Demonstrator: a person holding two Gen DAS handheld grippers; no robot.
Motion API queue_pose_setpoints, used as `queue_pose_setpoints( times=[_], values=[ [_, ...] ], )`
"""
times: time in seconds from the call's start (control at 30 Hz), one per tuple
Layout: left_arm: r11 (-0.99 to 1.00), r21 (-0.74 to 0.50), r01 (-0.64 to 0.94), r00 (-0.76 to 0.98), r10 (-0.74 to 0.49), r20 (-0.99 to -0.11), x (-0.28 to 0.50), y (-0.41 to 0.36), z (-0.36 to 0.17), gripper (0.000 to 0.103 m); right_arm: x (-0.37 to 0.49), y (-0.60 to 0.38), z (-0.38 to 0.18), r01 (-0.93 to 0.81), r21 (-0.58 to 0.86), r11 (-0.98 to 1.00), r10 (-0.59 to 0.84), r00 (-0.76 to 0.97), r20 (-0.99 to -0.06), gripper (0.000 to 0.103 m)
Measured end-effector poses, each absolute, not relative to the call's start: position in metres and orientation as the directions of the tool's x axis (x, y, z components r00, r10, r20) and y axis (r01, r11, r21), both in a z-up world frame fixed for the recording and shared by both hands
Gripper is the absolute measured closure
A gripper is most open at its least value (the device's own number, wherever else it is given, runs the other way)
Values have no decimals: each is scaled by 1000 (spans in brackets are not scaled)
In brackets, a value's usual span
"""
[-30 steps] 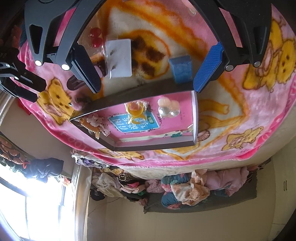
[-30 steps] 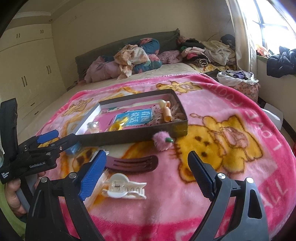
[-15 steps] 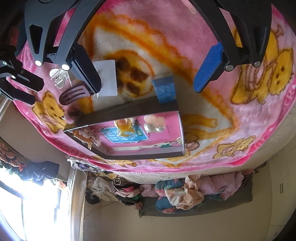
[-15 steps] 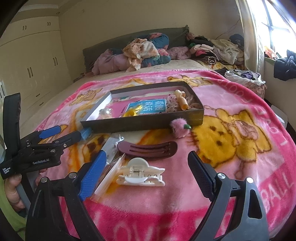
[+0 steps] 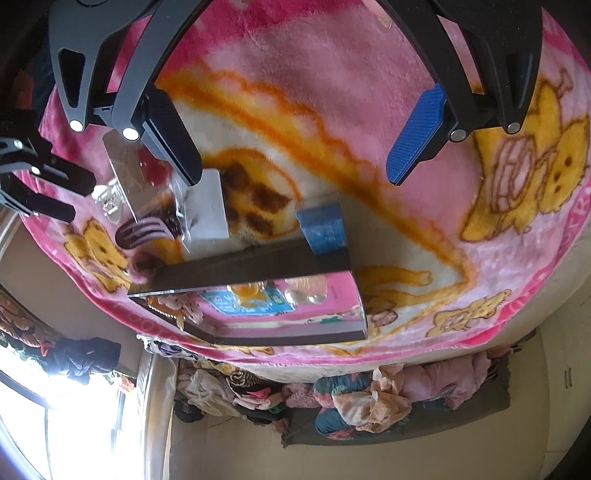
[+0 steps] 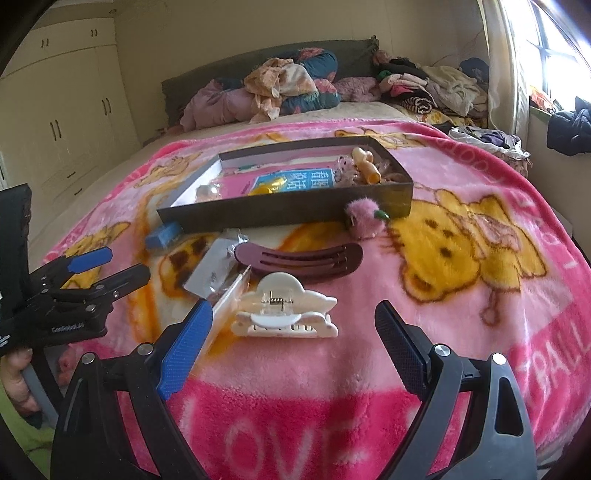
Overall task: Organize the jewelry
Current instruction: 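Withdraw both tools from the tray box back over the blanket, then grasp the blue block with left tool while right tool grasps white claw clip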
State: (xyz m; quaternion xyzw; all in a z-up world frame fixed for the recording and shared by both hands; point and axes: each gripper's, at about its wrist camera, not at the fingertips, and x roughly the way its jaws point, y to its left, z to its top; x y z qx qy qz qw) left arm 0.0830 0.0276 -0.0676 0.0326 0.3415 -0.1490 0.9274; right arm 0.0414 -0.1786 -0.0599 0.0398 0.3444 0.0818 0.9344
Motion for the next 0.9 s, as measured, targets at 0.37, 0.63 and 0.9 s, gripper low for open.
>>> queue_pose_setpoints(
  times=[0.37, 0.63, 0.9],
  values=[
    [954, -40, 297, 712, -249, -656, 88, 24, -76, 12, 50, -179, -72, -107, 140, 984, 174, 721, -670, 16],
    [964, -39, 263, 714, -222, -664, 110, 24, -76, 12, 58, -175, -80, -98, 138, 986, 166, 698, -697, 16],
    [970, -67, 234, 711, -218, -669, 127, 26, -76, 12, 67, -169, -87, -104, 142, 984, 175, 684, -708, 16]
  ],
)
